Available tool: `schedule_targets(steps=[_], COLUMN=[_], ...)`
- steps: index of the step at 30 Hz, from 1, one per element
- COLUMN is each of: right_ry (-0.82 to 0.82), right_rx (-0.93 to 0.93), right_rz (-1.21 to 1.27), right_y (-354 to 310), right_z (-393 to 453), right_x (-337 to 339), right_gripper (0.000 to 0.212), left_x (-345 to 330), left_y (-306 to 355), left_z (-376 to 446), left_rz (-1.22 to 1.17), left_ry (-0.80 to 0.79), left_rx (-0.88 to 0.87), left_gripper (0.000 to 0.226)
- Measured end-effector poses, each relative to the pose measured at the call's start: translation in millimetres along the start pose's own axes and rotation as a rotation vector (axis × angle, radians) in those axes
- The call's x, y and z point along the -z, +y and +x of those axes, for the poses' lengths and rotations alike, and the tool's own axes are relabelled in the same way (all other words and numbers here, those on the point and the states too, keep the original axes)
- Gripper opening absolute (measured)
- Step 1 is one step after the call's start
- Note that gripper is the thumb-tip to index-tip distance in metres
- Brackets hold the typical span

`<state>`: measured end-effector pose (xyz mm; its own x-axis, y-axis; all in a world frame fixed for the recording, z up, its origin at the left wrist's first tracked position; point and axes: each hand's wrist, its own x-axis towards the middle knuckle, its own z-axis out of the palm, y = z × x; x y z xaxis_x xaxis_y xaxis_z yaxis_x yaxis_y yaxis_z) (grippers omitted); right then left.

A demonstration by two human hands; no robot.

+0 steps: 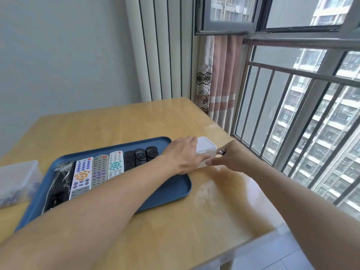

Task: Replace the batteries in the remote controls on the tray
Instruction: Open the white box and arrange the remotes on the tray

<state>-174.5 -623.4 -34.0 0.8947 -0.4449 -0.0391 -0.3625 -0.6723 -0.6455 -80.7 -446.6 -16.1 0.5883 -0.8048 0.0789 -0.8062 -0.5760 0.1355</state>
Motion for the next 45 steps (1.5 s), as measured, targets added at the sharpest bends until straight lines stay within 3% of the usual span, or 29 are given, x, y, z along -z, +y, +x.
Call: schedule_targets(steps=[5,8,12,15,17,20,23,26,29,32,36,38,41,45], right_ry=[0.000,0.035,0.065,0.020,-0.005,0.036,-0.016,-0.095,-0.113,-0.153,-0.344,-0.360,-0.265,-0.345], right_rx=[-0.004,0.037,0.083,0.062,0.074,0.108,0.186,0.151,0.159,0.178,0.180,0.188,0.183,0.092], right_rz=[-0.123,-0.179,-0.315,-0.401,-0.458,-0.548,-0.559,-0.646,-0.710,-0.727,-0.620,-0.504,-0.265,-0.347], right_y=[-2.8,3.5,1.6,-10.3,-17.7,-30.7,-38.0,-35.7,-39.2,-45.9,-50.0,-57.0,-74.7,-99.9], right_z=[-0.5,-3.7,-5.7,-15.0,-20.1,-23.1,-17.0,-10.3,-6.0,-5.0,0.0,2.7,7.8,18.5], right_x=[-0.7,-4.5,-4.0,2.8,12.1,22.6,17.4,9.3,10.6,13.8,30.0,43.4,52.4,24.9], right_gripper=[0.068,0.069,0.062,0.056,0.040,0.071,0.045,0.041,0.042,0.041,0.048,0.033,0.016,0.021], left_x=[8.0,14.6,33.4,41.3,39.2,35.3,33.5,26.2,14.3,6.9,7.4,5.7,-0.2,-3.1], left_y=[0.5,1.6,-7.9,-18.8,-25.4,-34.4,-39.2,-37.1,-36.0,-37.2,-38.7,-45.0,-50.2,-43.0], left_z=[5.5,5.5,16.9,23.5,25.6,26.4,22.0,15.3,11.2,7.3,-12.1,-18.6,-21.4,-20.0], left_rz=[0.026,0.037,-0.278,-0.515,-0.606,-0.703,-0.701,-0.473,-0.283,-0.378,-0.294,-0.201,-0.117,-0.129], left_ry=[0.102,0.097,0.041,0.152,0.245,0.265,0.340,0.499,0.496,0.333,-0.016,-0.088,-0.080,-0.048], left_rx=[-0.008,0.002,0.157,0.289,0.359,0.384,0.430,0.491,0.349,0.182,0.073,0.035,0.020,0.069], left_gripper=[0.054,0.048,0.055,0.057,0.060,0.054,0.034,0.019,0.026,0.031,0.107,0.124,0.120,0.109])
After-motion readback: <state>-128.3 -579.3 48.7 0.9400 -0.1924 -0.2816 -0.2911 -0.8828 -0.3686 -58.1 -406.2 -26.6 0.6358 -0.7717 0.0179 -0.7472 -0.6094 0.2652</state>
